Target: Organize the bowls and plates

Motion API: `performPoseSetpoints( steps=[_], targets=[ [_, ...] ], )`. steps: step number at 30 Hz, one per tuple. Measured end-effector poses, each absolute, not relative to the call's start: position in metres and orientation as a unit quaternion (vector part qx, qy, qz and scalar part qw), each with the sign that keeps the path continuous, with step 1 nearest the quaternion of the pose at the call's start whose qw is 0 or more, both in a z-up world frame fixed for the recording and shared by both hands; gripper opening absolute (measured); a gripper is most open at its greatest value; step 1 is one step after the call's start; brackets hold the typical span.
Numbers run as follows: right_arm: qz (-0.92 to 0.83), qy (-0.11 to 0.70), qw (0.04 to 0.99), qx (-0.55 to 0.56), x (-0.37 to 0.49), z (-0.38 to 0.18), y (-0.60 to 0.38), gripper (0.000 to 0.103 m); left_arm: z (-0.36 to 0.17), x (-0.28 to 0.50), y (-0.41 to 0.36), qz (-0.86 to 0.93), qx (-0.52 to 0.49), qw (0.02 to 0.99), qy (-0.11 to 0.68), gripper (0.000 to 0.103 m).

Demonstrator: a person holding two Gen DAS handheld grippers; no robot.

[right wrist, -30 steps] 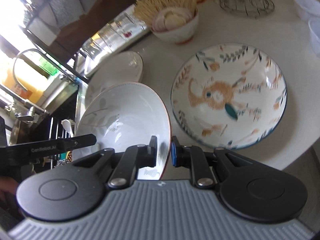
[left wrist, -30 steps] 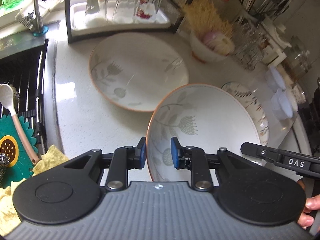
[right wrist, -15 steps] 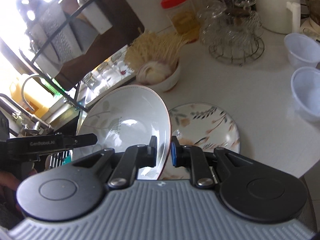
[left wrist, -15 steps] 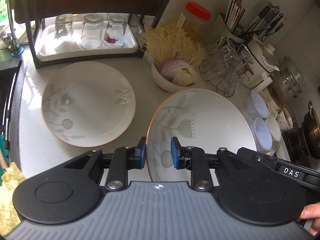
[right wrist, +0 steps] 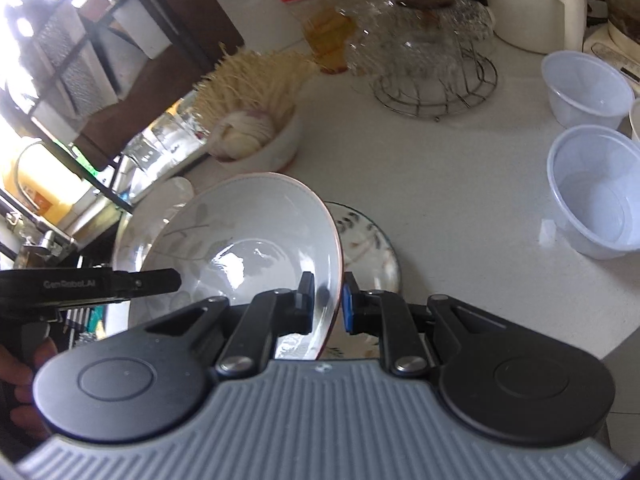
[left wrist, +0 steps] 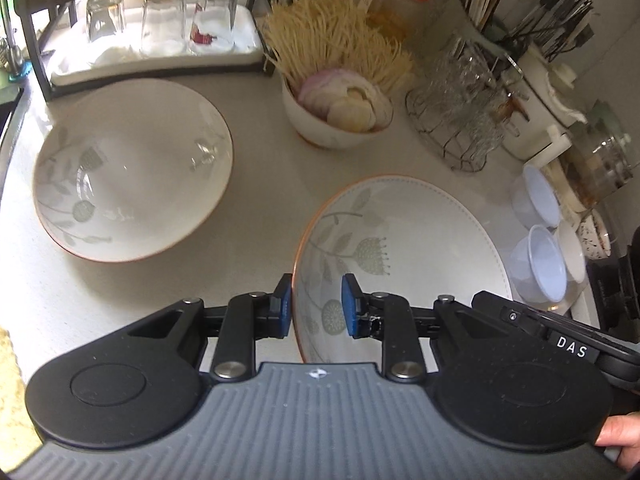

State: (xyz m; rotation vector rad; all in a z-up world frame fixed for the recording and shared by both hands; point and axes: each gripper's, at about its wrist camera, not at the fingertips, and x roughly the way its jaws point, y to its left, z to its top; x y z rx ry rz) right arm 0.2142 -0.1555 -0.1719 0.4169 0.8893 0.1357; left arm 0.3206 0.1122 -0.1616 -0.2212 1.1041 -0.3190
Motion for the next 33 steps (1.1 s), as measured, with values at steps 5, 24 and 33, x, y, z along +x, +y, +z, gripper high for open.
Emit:
performPoseSetpoints(
  steps=[5, 24, 33],
  targets=[
    [0.059, 0.426, 0.884, 0.185, 0.224, -0.183, -0.164, 0.017, -0.174, 0.327, 0.096, -0.138, -0.09, 0.829, 0.535, 0.029],
    [0.069, 0.44, 0.886, 0.128, 0.25, -0.197, -0.163, 0.019, -0.187, 0.35, 0.065, -0.099, -0.038, 0.827, 0.552, 0.03],
    [0.083, 0.446, 0.883, 0.121, 0.255, -0.2, -0.165, 0.019, -0.187, 0.352, 0.063, -0.087, -0.039, 0.825, 0.558, 0.032]
  ],
)
